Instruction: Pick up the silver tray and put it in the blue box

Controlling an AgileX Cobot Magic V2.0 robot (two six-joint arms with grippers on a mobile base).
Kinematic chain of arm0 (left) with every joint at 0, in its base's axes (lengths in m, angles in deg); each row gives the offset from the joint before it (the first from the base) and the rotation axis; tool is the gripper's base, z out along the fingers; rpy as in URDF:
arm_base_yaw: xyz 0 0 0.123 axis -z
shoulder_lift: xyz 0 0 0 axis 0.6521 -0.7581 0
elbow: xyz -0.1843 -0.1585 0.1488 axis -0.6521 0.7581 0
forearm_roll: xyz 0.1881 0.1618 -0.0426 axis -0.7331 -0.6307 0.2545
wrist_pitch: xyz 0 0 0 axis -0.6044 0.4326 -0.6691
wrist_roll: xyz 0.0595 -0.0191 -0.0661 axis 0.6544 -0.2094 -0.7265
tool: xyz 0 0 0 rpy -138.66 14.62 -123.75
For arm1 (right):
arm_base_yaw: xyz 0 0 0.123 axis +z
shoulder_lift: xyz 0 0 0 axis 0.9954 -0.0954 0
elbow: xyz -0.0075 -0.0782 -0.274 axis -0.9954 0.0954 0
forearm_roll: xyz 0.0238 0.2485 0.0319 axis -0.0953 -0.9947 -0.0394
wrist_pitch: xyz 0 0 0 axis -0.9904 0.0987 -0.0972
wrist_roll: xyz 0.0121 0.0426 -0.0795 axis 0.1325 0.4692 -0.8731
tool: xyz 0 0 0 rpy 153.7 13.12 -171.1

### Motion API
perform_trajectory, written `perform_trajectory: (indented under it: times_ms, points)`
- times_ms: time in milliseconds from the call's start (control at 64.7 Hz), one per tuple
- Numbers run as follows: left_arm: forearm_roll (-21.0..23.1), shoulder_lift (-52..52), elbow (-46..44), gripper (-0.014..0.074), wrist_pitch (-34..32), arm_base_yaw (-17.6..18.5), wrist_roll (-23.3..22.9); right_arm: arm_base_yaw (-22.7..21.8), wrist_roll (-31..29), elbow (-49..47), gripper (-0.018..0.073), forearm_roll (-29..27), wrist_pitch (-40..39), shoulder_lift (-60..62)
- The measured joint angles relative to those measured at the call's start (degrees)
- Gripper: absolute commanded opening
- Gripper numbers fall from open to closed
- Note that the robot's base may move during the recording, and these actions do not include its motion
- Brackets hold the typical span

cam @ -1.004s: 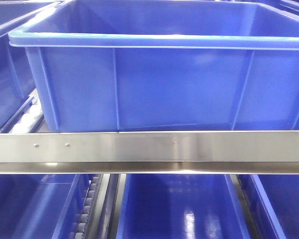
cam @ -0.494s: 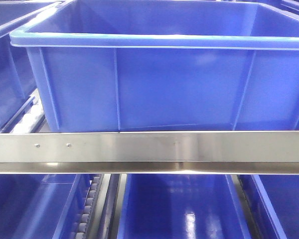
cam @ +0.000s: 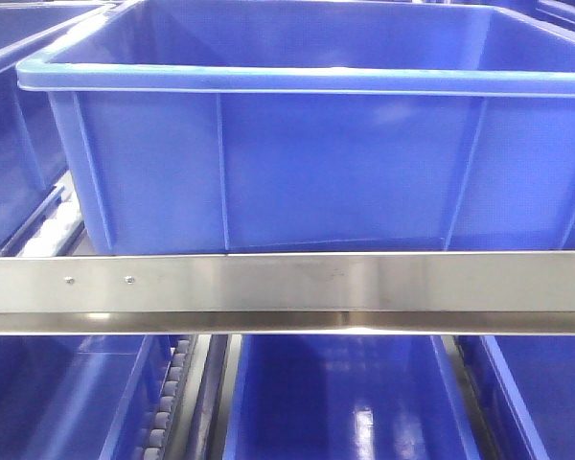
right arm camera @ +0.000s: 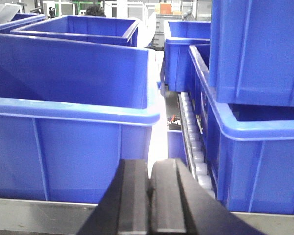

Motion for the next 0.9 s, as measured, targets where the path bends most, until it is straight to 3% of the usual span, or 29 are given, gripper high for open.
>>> perform_trajectory:
  times_ms: [695, 772, 865, 896]
  points:
    - [0.50, 0.00, 1.33, -0.0093, -1.43, 0.00, 1.09, 0.00, 0.00, 0.00, 0.0050, -0.22, 0.22, 0.00]
    - [5.98, 0.96, 2.53, -0.0093, -0.97, -0.66, 8.77, 0.00, 0.00, 0.00, 0.0050, -0.22, 0.22, 0.00]
    - [18.55, 3.92, 4.08, -0.0093, -0.34, -4.31, 28.52, 0.00, 0.00, 0.00, 0.0050, -0.22, 0.22, 0.00]
    - [22.53, 5.17, 4.82, -0.0093, -0.24, -6.24, 33.25, 0.00, 0.00, 0.00, 0.0050, -0.22, 0.22, 0.00]
